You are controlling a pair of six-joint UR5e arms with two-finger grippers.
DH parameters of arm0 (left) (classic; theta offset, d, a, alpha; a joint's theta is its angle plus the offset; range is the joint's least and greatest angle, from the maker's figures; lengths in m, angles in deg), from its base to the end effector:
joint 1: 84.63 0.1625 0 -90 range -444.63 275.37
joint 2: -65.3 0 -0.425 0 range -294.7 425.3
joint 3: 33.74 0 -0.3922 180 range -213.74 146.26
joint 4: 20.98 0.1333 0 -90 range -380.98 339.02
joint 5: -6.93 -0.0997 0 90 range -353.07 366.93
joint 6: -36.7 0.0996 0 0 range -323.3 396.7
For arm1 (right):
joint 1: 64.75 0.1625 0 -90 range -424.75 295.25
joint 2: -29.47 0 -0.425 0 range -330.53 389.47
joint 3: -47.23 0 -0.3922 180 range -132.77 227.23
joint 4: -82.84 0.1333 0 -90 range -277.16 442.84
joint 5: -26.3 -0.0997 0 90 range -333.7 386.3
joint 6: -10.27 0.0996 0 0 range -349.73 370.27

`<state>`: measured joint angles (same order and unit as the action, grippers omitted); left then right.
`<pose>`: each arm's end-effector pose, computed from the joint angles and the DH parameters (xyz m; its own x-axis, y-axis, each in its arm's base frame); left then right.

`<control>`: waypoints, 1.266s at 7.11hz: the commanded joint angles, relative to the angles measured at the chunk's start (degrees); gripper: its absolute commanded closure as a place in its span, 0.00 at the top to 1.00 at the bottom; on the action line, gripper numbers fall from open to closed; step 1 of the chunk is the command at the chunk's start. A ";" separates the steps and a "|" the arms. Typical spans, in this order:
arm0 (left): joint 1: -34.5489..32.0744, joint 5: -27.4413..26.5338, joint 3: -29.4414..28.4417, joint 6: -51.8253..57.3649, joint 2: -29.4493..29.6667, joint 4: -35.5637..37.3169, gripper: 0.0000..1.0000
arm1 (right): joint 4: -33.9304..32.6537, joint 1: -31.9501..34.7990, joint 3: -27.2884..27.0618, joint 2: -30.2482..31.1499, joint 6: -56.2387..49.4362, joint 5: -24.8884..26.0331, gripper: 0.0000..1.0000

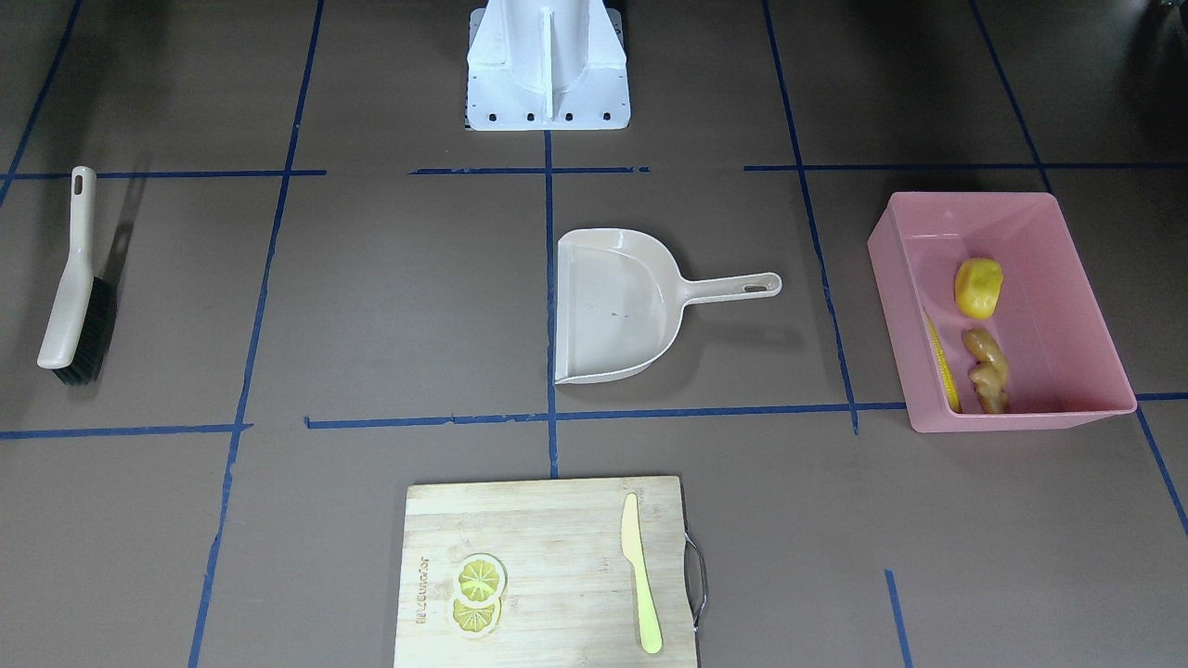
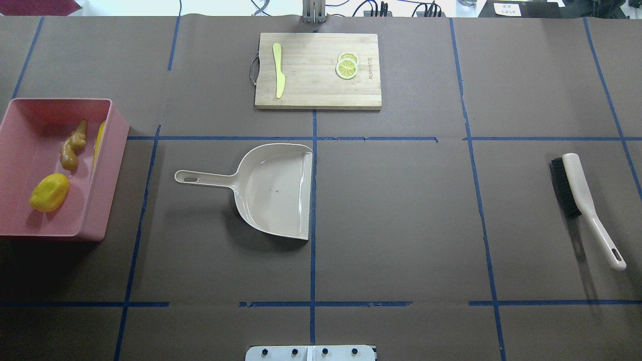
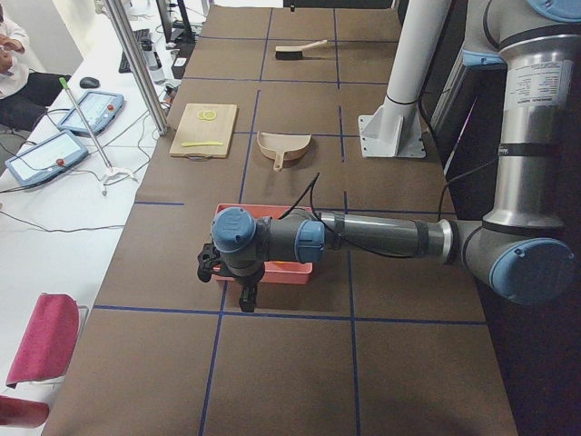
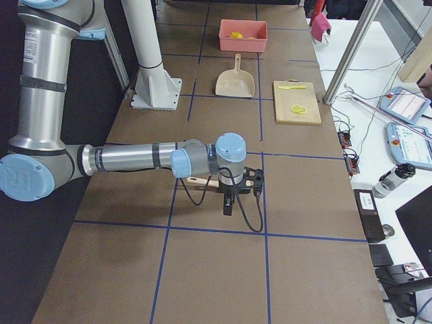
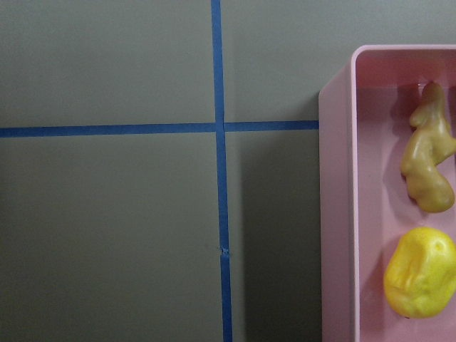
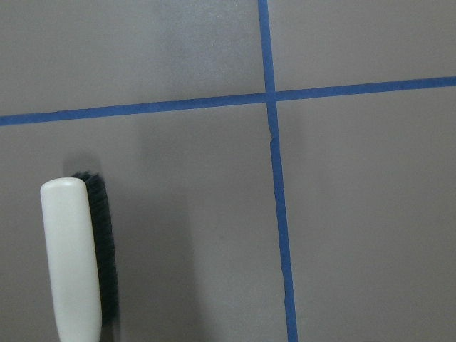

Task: Sweep and dump trash into bin

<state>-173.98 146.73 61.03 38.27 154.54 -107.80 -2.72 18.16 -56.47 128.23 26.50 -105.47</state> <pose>-0.0517 -0.4868 0.6229 0.6447 0.0458 -0.7630 -0.0290 0.9990 0.0354 0.0126 -0.4414 0.6058 0.7318 0.0818 0.6766 -0.0862 0.9959 -0.0272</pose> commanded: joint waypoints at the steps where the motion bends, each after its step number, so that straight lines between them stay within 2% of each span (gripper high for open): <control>1: 0.49 -0.06 -0.36 0.00 0.76 -0.19 1.00 | -0.49 0.85 4.99 -3.04 -3.91 -0.24 1.00; 4: 0.41 1.34 0.59 0.62 -0.72 -1.33 1.00 | 0.30 0.85 6.58 -3.23 -4.27 -0.06 1.00; 5: 0.49 0.30 -1.41 0.62 -0.99 -3.42 1.00 | 0.39 0.85 6.32 -3.31 -4.36 -0.15 1.00; 9: 0.58 -0.23 0.06 0.44 -1.08 -3.45 1.00 | 0.48 0.85 5.96 -3.14 -3.75 -1.11 1.00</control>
<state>-173.43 146.54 60.69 38.70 153.60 -111.53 -2.24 19.01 -50.79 125.06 22.46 -106.01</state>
